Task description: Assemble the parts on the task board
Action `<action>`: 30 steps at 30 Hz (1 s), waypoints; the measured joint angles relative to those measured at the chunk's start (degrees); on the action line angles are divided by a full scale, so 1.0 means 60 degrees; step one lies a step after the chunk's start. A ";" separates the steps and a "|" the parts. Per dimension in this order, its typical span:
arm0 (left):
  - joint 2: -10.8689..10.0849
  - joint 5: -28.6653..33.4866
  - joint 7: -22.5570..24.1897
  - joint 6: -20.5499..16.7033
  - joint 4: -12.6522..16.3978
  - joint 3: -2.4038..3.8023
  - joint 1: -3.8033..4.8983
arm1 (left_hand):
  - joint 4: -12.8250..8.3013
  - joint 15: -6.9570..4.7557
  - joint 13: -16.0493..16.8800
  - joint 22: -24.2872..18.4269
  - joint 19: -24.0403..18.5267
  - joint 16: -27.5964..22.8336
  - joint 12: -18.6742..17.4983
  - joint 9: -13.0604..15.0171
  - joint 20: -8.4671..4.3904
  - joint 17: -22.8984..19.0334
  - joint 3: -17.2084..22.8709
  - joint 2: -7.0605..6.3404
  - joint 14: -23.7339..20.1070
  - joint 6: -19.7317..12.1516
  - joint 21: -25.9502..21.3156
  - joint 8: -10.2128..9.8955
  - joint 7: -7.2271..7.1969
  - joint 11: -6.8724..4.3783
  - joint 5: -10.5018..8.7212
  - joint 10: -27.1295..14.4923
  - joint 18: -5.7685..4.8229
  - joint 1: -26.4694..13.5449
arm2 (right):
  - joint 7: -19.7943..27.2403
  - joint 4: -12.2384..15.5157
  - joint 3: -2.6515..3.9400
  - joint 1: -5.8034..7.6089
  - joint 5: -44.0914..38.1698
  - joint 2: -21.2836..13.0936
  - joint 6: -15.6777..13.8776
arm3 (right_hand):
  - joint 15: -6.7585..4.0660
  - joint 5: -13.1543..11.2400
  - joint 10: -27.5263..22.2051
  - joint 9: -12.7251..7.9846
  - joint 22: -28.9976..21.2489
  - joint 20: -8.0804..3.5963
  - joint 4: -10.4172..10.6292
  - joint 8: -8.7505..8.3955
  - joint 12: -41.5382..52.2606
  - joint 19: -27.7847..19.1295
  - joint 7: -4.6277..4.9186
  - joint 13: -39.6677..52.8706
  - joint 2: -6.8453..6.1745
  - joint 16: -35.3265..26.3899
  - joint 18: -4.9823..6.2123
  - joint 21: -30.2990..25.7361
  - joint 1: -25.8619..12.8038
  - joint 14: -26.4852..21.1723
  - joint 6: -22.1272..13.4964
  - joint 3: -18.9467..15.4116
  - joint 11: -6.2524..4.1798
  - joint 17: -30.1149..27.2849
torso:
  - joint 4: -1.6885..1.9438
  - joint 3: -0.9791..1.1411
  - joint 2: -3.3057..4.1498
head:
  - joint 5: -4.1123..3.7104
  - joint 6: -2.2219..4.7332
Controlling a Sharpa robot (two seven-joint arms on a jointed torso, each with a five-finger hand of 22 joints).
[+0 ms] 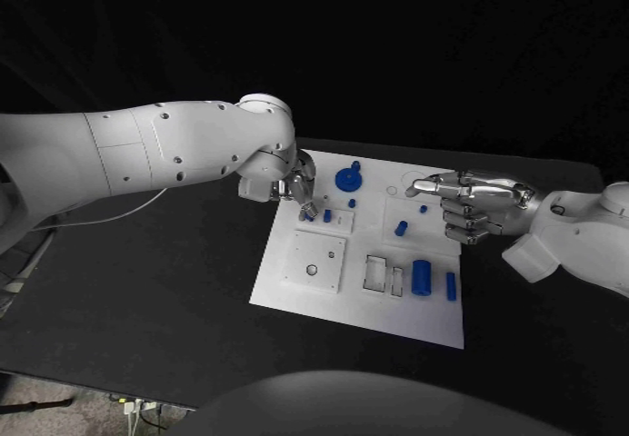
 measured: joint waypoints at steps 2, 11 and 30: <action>0.0012 -0.0004 0.0001 -0.0051 0.0000 0.0000 -0.0026 | -0.0002 0.0000 0.0000 0.0000 0.0000 0.0000 0.0000 0.0000 0.0000 0.0000 0.0000 0.0007 0.0000 0.0000 0.0000 -0.0003 0.0000 0.0000 -0.0020 0.0000 0.0000 -0.0007 | -0.0003 0.0000 0.0000 -0.0002 0.0005 -0.0005 0.0003 | 0.0000 0.0000 0.0000 0.0000 0.0000 0.0000 0.0000 0.0000 0.0000 0.0000 0.0000 0.0000 0.0000 0.0000 0.0000 0.0000 0.0000 0.0000 0.0000 0.0000 0.0000 0.0003 | -0.0003 0.0000 0.0000 | -0.0013 0.0000; 0.0018 -0.0127 0.0002 -0.0206 -0.0026 0.0000 -0.0093 | -0.0120 0.0000 0.0000 0.0000 0.0000 0.0000 0.0000 -0.0020 0.0000 0.0000 0.0016 0.0043 0.0000 0.0001 0.0000 -0.0148 0.0001 0.0000 -0.0109 0.0000 -0.0001 -0.0045 | -0.0011 0.0003 -0.0002 -0.0008 0.0026 -0.0045 0.0004 | 0.0000 0.0000 0.0000 0.0000 -0.0001 0.0000 0.0000 0.0000 0.0000 0.0000 0.0000 0.0000 0.0000 0.0000 0.0000 0.0000 0.0000 0.0000 0.0000 0.0000 0.0000 0.0002 | -0.0001 0.0001 0.0004 | -0.0047 0.0000; -0.0112 -0.0915 -0.0007 -0.0739 0.0368 0.0000 -0.0114 | -0.0502 0.0001 0.0000 0.0000 0.0000 0.0000 0.0000 0.0031 0.0000 -0.0001 0.0027 0.0051 0.0000 0.0293 0.0000 -0.0495 0.0048 -0.0022 0.0267 0.0023 0.0000 -0.0415 | -0.0038 -0.0028 -0.0002 -0.0066 0.0048 -0.0058 0.0049 | 0.0000 0.0000 0.0000 -0.0026 -0.0003 0.0000 0.0000 0.0000 0.0000 0.0000 0.0000 0.0000 0.0001 0.0000 0.0000 0.0000 0.0001 0.0000 0.0000 0.0000 0.0000 0.0000 | 0.0007 0.0004 -0.0001 | 0.0038 0.0000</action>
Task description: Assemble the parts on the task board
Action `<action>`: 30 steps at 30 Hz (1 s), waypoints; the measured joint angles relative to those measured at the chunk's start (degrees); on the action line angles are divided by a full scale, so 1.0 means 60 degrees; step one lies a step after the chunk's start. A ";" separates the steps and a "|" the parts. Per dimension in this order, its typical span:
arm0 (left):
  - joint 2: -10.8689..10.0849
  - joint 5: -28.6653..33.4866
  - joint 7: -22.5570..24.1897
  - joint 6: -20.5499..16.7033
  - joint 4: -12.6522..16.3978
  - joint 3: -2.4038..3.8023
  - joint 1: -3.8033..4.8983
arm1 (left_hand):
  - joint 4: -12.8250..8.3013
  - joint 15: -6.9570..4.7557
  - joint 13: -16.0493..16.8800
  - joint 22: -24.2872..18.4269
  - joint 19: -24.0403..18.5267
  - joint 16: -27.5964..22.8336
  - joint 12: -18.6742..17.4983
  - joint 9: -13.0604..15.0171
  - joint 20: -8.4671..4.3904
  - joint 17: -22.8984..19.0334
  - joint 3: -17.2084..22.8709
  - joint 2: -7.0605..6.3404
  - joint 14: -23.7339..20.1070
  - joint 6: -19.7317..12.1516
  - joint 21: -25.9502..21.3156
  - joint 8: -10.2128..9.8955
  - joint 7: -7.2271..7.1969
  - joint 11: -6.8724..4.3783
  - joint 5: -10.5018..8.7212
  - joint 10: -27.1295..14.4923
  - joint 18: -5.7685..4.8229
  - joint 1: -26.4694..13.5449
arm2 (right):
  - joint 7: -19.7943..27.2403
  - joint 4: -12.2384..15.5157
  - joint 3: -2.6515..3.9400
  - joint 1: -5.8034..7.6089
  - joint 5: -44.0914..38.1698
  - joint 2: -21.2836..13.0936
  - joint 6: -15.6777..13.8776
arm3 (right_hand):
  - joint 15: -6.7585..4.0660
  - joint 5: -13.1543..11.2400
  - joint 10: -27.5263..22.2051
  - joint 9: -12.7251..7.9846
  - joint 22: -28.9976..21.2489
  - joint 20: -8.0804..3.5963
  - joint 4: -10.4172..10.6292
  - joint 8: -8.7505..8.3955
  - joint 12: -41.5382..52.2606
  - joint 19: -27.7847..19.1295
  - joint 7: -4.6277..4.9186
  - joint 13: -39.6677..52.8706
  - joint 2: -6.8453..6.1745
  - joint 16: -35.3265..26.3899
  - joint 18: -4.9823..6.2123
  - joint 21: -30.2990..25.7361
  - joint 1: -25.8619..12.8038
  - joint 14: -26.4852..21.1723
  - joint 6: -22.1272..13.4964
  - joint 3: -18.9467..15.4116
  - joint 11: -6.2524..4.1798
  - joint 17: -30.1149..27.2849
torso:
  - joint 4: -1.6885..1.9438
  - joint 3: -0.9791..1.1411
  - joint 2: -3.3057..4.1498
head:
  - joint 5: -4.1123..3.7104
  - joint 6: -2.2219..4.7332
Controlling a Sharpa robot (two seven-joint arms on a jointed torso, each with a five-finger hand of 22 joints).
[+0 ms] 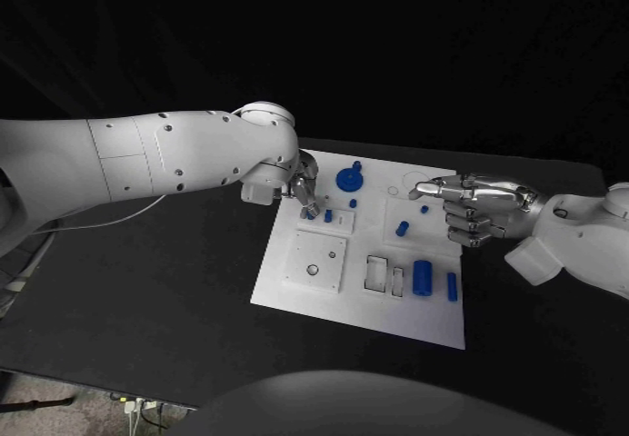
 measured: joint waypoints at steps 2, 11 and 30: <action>-0.0013 -0.0066 -0.0018 -0.0031 0.0019 0.0000 -0.0003 | -0.0001 0.0000 0.0000 0.0000 0.0000 0.0000 0.0000 0.0004 0.0000 0.0000 0.0001 -0.0001 0.0000 0.0015 0.0000 -0.0004 -0.0015 -0.0001 0.0020 0.0001 0.0001 0.0000 | -0.0004 -0.0009 0.0000 -0.0017 0.0001 0.0005 0.0007 | 0.0000 0.0000 0.0000 -0.0002 0.0000 0.0000 0.0000 0.0000 0.0000 0.0000 0.0000 0.0001 0.0036 0.0000 0.0000 0.0000 0.0036 0.0000 0.0000 0.0000 0.0000 0.0000 | -0.0002 0.0004 -0.0001 | 0.0008 0.0000; -0.0058 -0.0299 -0.0094 -0.0090 0.0048 0.0002 -0.0022 | -0.0035 0.0000 0.0000 0.0000 0.0000 0.0000 0.0000 0.0015 0.0000 -0.0001 -0.0016 -0.0004 0.0000 0.0029 0.0000 -0.0025 -0.0028 -0.0014 0.0068 0.0015 0.0000 -0.0077 | -0.0013 -0.0040 -0.0002 -0.0054 0.0006 0.0011 0.0023 | 0.0000 0.0000 0.0000 -0.0014 -0.0001 0.0000 0.0000 0.0000 0.0000 0.0000 -0.0032 0.0001 0.0036 0.0000 0.0000 0.0000 0.0036 0.0000 0.0032 0.0000 0.0000 -0.0001 | -0.0016 0.0004 -0.0001 | 0.0023 0.0000; 0.0009 -0.0456 -0.0131 -0.0058 0.0025 0.0023 -0.0079 | -0.0142 0.0000 0.0000 0.0000 0.0000 0.0000 0.0000 0.0050 0.0000 0.0007 0.0038 -0.0124 0.0000 0.0167 0.0000 -0.0063 -0.0096 -0.0030 0.0125 0.0030 0.0000 -0.0198 | -0.0035 -0.0053 -0.0002 -0.0082 0.0015 0.0012 0.0037 | 0.0000 0.0000 0.0000 -0.0048 -0.0003 0.0000 -0.0027 0.0000 0.0000 0.0000 -0.0032 0.0001 0.0074 0.0000 0.0000 0.0000 0.0074 0.0000 0.0032 0.0027 0.0000 -0.0003 | -0.0004 -0.0006 0.0004 | 0.0028 0.0000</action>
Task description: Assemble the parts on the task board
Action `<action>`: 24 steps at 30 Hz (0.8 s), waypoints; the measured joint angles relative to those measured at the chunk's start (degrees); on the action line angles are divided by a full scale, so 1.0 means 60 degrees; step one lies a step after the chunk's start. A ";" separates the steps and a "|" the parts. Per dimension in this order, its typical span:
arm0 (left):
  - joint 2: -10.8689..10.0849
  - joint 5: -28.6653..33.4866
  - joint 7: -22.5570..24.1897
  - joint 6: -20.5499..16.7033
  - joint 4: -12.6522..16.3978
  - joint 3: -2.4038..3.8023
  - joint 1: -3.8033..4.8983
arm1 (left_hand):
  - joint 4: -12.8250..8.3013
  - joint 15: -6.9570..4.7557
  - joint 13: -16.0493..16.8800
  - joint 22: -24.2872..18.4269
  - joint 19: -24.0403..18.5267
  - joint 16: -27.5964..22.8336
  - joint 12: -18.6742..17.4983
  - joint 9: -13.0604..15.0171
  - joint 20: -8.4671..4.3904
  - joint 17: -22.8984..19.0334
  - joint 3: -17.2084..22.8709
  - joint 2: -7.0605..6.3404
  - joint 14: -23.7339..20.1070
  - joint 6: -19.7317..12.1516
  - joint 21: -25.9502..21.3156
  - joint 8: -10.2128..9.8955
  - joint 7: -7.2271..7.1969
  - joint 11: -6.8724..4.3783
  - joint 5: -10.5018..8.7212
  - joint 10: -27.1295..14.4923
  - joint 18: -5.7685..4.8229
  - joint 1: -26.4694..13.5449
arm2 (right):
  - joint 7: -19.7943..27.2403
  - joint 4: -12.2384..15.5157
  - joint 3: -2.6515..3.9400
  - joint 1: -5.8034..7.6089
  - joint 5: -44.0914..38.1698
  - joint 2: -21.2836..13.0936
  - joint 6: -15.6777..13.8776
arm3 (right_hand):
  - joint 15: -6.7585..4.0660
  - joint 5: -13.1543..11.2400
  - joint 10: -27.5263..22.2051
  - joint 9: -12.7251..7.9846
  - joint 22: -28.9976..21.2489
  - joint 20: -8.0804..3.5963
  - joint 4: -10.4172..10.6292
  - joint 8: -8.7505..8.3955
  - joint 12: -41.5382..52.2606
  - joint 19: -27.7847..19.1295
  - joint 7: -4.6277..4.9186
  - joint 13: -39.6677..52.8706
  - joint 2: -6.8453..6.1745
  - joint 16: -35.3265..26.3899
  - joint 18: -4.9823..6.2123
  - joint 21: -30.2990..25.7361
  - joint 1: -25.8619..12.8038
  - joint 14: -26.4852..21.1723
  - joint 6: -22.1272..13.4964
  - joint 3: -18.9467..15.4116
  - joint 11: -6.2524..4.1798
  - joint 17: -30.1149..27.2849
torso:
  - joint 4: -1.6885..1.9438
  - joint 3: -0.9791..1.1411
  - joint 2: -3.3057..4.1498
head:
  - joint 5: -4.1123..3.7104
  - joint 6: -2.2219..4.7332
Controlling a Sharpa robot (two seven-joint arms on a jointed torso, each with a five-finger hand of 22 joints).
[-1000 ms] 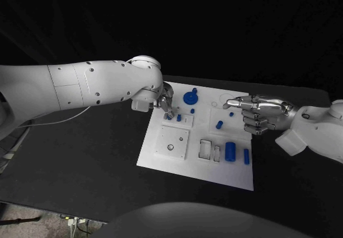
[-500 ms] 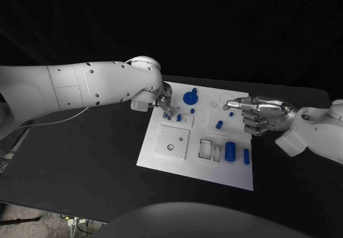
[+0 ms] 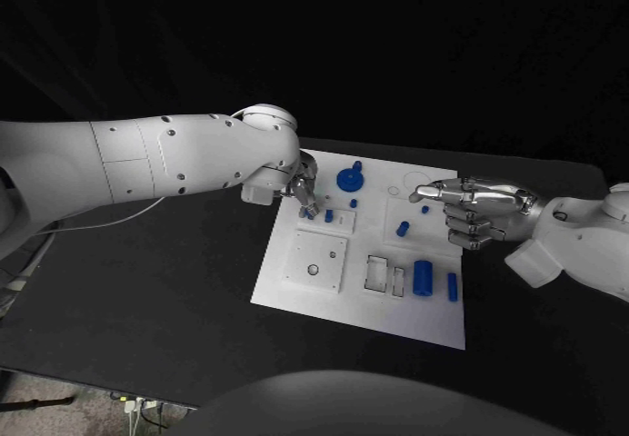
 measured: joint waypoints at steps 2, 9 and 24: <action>0.0002 0.0004 -0.0008 0.0007 -0.0002 0.0004 -0.0002 | -0.0001 0.0000 0.0000 0.0000 0.0000 0.0000 0.0000 0.0001 0.0000 0.0000 0.0001 0.0000 0.0000 0.0000 0.0000 0.0000 0.0000 0.0000 0.0000 0.0000 0.0000 0.0000 | -0.0003 -0.0002 0.0000 -0.0001 0.0002 0.0000 0.0002 | 0.0000 0.0000 0.0000 0.0000 0.0000 0.0000 0.0000 0.0000 0.0000 0.0000 0.0000 0.0001 0.0021 0.0000 0.0000 0.0000 0.0021 0.0000 0.0000 0.0000 0.0000 0.0000 | 0.0000 0.0000 0.0000 | 0.0002 0.0000; 0.0015 0.0025 -0.0060 0.0065 -0.0003 0.0010 -0.0008 | -0.0040 0.0000 0.0000 0.0000 0.0000 0.0000 0.0000 0.0021 0.0000 -0.0001 -0.0013 0.0002 0.0000 0.0001 0.0000 -0.0016 0.0000 0.0000 0.0000 0.0000 0.0000 0.0002 | -0.0019 -0.0006 0.0000 -0.0007 0.0018 0.0000 0.0009 | 0.0000 0.0000 0.0000 -0.0009 0.0000 0.0000 0.0000 0.0000 0.0000 0.0000 0.0000 0.0003 0.0063 0.0000 0.0000 0.0000 0.0063 0.0000 0.0000 0.0000 0.0000 0.0000 | 0.0000 -0.0001 0.0000 | 0.0021 0.0000; -0.0015 0.0079 -0.0087 0.0083 0.0017 0.0016 -0.0013 | -0.0048 -0.0027 0.0000 0.0000 0.0000 0.0000 0.0000 0.0114 0.0000 -0.0003 -0.0004 0.0090 -0.0027 0.0034 0.0000 -0.0048 0.0033 0.0001 0.0044 -0.0001 0.0000 -0.0087 | -0.0061 -0.0020 0.0000 -0.0014 0.0054 -0.0004 0.0016 | 0.0000 0.0000 0.0000 -0.0026 -0.0002 0.0000 -0.0053 0.0000 0.0000 0.0000 0.0000 0.0003 0.0063 0.0000 0.0000 0.0000 0.0063 0.0000 0.0000 -0.0001 0.0000 -0.0002 | -0.0006 0.0002 0.0000 | 0.0044 0.0000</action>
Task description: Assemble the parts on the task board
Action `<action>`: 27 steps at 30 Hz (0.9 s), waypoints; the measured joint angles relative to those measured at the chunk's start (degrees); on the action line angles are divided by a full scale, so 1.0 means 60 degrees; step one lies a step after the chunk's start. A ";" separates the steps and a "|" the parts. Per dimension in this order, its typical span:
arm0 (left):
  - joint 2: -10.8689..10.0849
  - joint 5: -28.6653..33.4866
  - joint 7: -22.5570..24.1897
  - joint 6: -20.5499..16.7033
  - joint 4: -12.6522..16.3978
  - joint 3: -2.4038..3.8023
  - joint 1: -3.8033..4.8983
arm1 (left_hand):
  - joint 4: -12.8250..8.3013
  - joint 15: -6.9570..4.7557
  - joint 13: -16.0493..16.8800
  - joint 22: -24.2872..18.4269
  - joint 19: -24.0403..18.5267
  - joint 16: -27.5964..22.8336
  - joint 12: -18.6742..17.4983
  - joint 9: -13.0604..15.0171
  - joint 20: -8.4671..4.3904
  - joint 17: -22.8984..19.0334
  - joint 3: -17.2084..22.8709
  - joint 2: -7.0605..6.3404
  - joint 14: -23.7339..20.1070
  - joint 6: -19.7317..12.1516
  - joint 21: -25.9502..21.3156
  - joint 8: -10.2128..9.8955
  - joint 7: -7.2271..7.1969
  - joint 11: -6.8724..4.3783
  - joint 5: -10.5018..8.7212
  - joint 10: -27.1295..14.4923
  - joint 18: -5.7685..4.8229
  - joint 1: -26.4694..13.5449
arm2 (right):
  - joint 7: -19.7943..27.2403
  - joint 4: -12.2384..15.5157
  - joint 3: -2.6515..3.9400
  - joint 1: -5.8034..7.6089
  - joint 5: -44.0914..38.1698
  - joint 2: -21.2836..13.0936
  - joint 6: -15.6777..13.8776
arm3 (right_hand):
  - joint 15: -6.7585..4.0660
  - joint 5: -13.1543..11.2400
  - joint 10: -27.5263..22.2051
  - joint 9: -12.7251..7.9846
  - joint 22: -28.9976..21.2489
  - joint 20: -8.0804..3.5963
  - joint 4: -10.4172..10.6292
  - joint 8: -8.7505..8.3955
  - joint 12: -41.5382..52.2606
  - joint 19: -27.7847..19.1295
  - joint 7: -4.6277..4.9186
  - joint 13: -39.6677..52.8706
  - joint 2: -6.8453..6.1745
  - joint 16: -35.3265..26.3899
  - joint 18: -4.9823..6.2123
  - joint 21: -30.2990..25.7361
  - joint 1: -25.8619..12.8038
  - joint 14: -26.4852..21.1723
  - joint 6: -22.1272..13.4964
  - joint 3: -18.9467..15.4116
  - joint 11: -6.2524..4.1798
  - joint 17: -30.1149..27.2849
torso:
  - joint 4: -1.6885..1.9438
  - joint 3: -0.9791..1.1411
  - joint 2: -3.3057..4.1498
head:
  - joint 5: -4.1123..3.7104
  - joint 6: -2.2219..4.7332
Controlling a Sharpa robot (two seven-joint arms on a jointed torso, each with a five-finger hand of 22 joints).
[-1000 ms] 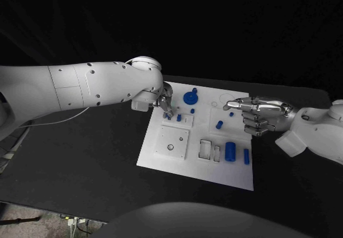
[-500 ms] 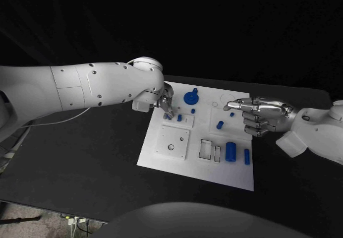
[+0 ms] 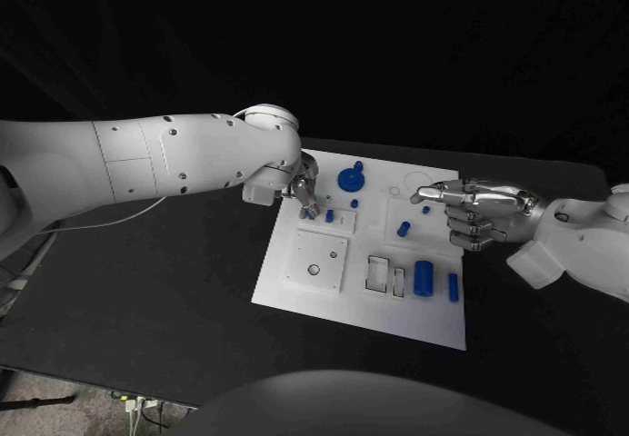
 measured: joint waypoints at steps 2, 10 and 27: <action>-0.0024 0.0008 0.0020 -0.0032 0.0018 0.0000 -0.0004 | 0.0000 0.0000 0.0000 0.0000 0.0000 0.0000 0.0000 0.0036 0.0000 0.0000 0.0000 0.0000 0.0000 0.0000 0.0000 -0.0004 0.0000 0.0000 0.0000 0.0000 0.0001 0.0000 | -0.0005 -0.0005 0.0000 -0.0001 0.0004 -0.0005 0.0000 | 0.0000 0.0000 0.0000 -0.0015 0.0006 0.0000 0.0000 0.0000 0.0000 0.0000 0.0000 0.0000 0.0038 0.0000 0.0000 0.0000 0.0038 0.0000 0.0000 0.0000 0.0000 0.0000 | 0.0000 0.0000 0.0000 | -0.0006 0.0000; -0.0212 0.0040 0.0203 -0.0285 0.0171 -0.0009 -0.0026 | 0.0000 0.0001 0.0000 0.0000 -0.0035 0.0000 0.0000 0.0191 -0.0034 -0.0001 0.0000 0.0078 0.0000 0.0000 0.0000 0.0040 0.0000 0.0000 -0.0001 0.0000 0.0001 -0.0080 | -0.0023 -0.0023 0.0000 -0.0002 0.0018 -0.0047 -0.0003 | 0.0000 0.0000 0.0000 -0.0028 0.0007 0.0000 -0.0026 0.0000 0.0000 0.0000 0.0000 0.0001 0.0038 0.0000 0.0000 0.0000 0.0038 0.0000 0.0000 0.0026 0.0000 0.0006 | 0.0005 -0.0003 0.0000 | -0.0019 0.0000; -0.0066 0.0527 0.0020 0.0265 -0.0074 0.0032 0.0397 | -0.0199 -0.0064 0.0000 0.0000 -0.0034 0.0000 0.0000 0.0761 -0.0105 -0.0002 0.0365 0.0102 0.0008 0.0000 0.0000 0.0191 0.0000 -0.0021 -0.0368 0.0021 0.0000 -0.0374 | -0.0121 -0.0019 0.0000 -0.0003 0.0041 -0.0079 -0.0010 | 0.0000 0.0000 0.0000 -0.0042 0.0005 0.0000 -0.0026 0.0000 0.0000 0.0000 -0.0033 0.0001 0.0076 0.0000 0.0000 0.0000 0.0076 0.0000 0.0033 0.0026 0.0000 0.0006 | 0.0000 0.0002 0.0009 | 0.0063 0.0000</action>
